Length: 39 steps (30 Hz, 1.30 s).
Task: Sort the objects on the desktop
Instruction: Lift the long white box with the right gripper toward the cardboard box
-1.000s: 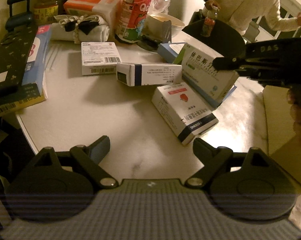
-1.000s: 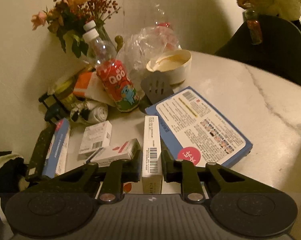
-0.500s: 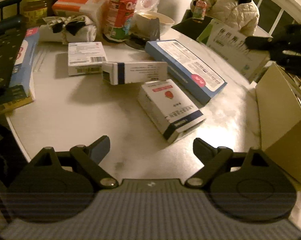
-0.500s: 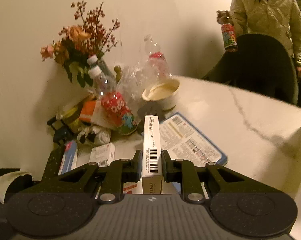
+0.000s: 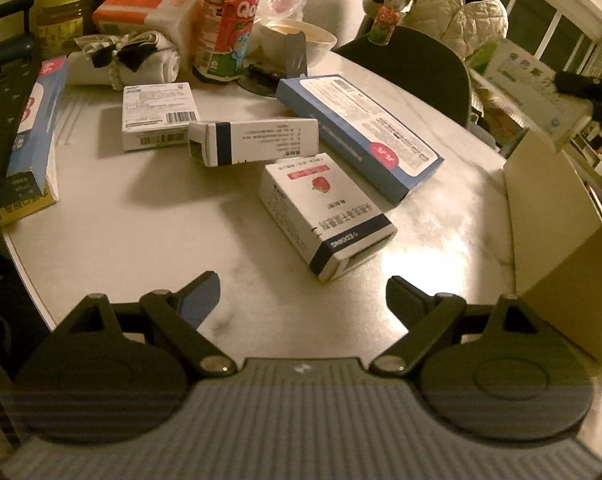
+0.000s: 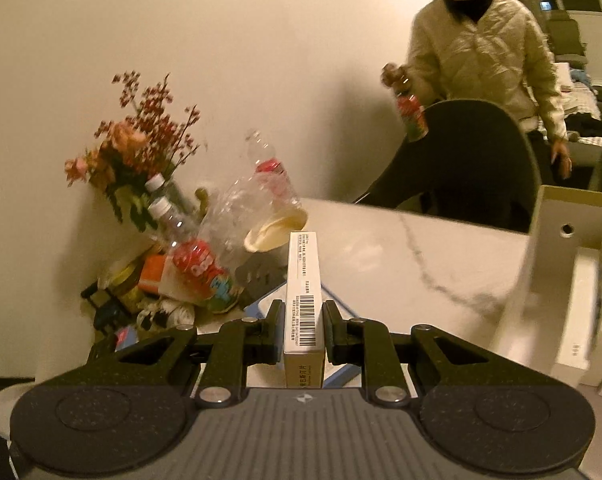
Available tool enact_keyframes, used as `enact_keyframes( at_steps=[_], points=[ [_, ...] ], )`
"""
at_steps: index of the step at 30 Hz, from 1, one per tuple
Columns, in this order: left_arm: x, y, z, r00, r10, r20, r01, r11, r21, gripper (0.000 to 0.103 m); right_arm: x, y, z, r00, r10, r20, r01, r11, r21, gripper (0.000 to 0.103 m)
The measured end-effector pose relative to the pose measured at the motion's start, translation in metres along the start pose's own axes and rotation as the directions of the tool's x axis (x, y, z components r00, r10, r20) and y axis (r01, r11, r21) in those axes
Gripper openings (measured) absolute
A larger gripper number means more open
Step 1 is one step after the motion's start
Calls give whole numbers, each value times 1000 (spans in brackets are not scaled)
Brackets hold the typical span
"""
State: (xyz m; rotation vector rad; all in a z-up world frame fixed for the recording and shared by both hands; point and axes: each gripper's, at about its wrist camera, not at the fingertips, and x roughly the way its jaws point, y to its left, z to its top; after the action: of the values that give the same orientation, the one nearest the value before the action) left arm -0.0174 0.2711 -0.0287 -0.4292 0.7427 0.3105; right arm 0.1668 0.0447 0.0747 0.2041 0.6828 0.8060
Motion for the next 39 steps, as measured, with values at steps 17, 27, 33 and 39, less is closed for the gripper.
enact_keyframes(
  at_steps=[17, 27, 33, 39],
  points=[
    [5, -8, 1, 1000, -14, -19, 14, 1000, 24, 91, -51, -66, 5, 990, -87, 107, 68, 983, 172, 22],
    [12, -10, 3, 999, -29, -30, 30, 999, 30, 91, -110, -121, 1, 949, -236, 210, 166, 938, 304, 22],
    [16, -16, 4, 998, -43, -38, 45, 998, 44, 91, -144, -155, -9, 893, -375, 250, 260, 881, 395, 22],
    [17, -17, 4, 998, -44, -39, 46, 998, 47, 91, -145, -161, -15, 781, -585, 221, 511, 800, 314, 22]
  ],
)
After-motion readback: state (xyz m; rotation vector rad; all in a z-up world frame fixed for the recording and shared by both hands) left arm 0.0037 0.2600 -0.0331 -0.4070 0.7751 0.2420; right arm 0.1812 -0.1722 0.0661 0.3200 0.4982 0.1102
